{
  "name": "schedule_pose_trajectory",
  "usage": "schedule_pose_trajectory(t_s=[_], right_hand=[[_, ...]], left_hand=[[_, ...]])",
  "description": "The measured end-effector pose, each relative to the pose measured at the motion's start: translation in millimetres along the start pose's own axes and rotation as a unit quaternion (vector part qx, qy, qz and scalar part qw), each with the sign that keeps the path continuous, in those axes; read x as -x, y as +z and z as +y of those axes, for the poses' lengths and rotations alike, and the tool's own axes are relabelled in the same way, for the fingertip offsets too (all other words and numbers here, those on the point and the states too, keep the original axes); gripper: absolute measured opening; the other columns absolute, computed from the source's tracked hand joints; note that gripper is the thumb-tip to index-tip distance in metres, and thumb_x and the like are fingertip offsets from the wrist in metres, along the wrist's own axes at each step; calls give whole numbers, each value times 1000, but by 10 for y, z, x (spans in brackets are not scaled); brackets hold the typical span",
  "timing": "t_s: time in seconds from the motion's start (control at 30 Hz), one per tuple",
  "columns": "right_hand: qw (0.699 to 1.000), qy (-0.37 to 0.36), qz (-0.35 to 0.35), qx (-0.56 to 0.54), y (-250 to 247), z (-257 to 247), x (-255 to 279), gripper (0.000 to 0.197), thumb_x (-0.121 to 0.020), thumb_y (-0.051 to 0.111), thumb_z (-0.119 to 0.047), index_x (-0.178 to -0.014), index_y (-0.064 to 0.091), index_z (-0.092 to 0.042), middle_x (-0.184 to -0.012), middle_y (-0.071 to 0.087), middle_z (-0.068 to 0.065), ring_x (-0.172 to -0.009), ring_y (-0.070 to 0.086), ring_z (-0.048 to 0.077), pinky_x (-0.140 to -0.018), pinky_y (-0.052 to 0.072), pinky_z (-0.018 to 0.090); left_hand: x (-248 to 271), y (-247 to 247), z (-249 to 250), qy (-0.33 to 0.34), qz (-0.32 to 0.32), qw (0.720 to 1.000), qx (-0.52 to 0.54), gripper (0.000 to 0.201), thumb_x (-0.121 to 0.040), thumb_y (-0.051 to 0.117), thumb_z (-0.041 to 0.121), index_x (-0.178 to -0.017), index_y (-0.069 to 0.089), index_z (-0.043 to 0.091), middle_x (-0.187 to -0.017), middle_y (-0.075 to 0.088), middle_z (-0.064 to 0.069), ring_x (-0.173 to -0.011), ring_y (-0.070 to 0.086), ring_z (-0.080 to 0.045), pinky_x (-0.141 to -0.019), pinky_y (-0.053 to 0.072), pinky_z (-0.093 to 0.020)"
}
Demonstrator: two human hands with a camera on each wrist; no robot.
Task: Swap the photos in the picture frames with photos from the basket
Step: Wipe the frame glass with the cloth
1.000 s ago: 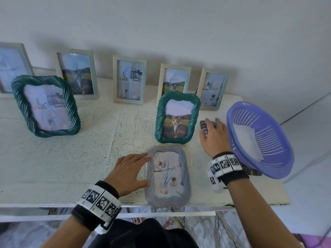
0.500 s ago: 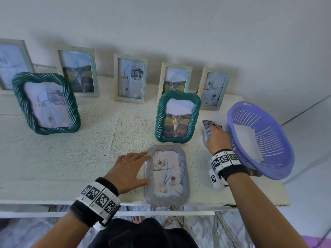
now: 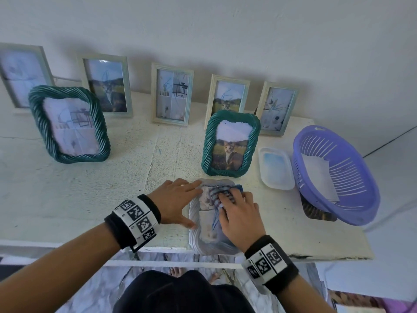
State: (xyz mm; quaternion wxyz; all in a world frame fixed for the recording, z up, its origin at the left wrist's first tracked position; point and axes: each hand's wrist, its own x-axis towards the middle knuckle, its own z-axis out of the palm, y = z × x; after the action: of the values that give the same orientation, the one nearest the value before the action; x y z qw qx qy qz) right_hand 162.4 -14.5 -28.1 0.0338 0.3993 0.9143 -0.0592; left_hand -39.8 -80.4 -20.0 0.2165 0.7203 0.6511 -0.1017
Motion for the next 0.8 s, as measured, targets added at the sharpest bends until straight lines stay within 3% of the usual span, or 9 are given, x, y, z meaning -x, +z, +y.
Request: schedule_pose_trajectory(t_s=[0.1, 0.17, 0.27, 0.4, 0.43, 0.5, 0.57, 0.67, 0.8], right_hand=[[999, 27, 10, 18, 36, -4, -8, 33, -80, 63, -35, -112, 64, -26, -117, 55, 8, -91, 53, 35, -63, 53, 44], [999, 35, 0, 13, 49, -22, -11, 37, -77, 69, -30, -113, 65, -25, -116, 54, 10, -87, 53, 35, -59, 54, 43], [999, 5, -18, 35, 118, -65, -54, 47, -66, 74, -19, -112, 66, -21, -110, 55, 12, -78, 51, 34, -65, 49, 37], [997, -54, -44, -15, 144, -61, 45, 41, -68, 59, -17, -108, 68, -22, -109, 55, 10, -72, 51, 29, -62, 44, 28], [995, -71, -64, -13, 175, -33, 78, 41, -71, 53, -17, -109, 67, -23, -110, 54, 9, -74, 50, 28, -64, 39, 26], [989, -85, -115, 19, 195, 36, 62, 46, -81, 38, -20, -122, 57, -26, -123, 47, 8, -93, 48, 30, -71, 35, 27], [991, -60, -116, 42, 137, 95, -74, 45, -86, 39, -26, -130, 46, -25, -134, 38, 8, -109, 40, 31, -79, 42, 32], [995, -20, -84, 40, -28, 15, -199, 47, -87, 54, -21, -134, 46, -19, -138, 31, 11, -111, 36, 34, -84, 51, 36], [987, -95, -129, -13, -82, -70, 103, 43, -93, 39, -27, -134, 49, -22, -133, 34, 10, -114, 35, 33, -84, 54, 41]], left_hand=[[12, 50, 15, -1, 2, 1000, -15, 99, -79, 53, 75, -155, 12, 25, -164, -7, 7, -147, 11, -24, -114, 26, -45], [9, 73, 27, 1, 2, 1000, -24, 99, -80, 52, 75, -154, 13, 24, -164, -8, 6, -148, 9, -25, -113, 28, -46], [-8, 65, 45, 2, 3, 999, -38, 98, -79, 53, 75, -153, 16, 23, -164, -7, 6, -148, 10, -26, -111, 30, -46], [-30, 42, 67, -1, 10, 998, -55, 97, -77, 56, 76, -151, 23, 22, -164, -4, 5, -147, 13, -29, -110, 30, -48], [-32, 42, 72, -3, 9, 998, -57, 96, -77, 56, 75, -151, 24, 22, -164, -4, 5, -147, 12, -29, -111, 30, -48], [-28, 40, 73, -6, 10, 998, -59, 96, -77, 57, 75, -150, 24, 23, -164, -5, 2, -148, 8, -29, -112, 29, -49], [-37, 44, 69, -10, 16, 998, -58, 95, -76, 57, 75, -150, 25, 24, -164, -9, -3, -149, 3, -29, -113, 27, -50], [-40, 43, 68, -17, 11, 999, -50, 95, -75, 58, 76, -148, 27, 25, -164, -6, -6, -149, 6, -29, -112, 29, -49], [-40, 41, 58, -21, 1, 999, -35, 97, -74, 57, 78, -150, 24, 28, -164, -3, -2, -148, 9, -28, -112, 28, -49]])
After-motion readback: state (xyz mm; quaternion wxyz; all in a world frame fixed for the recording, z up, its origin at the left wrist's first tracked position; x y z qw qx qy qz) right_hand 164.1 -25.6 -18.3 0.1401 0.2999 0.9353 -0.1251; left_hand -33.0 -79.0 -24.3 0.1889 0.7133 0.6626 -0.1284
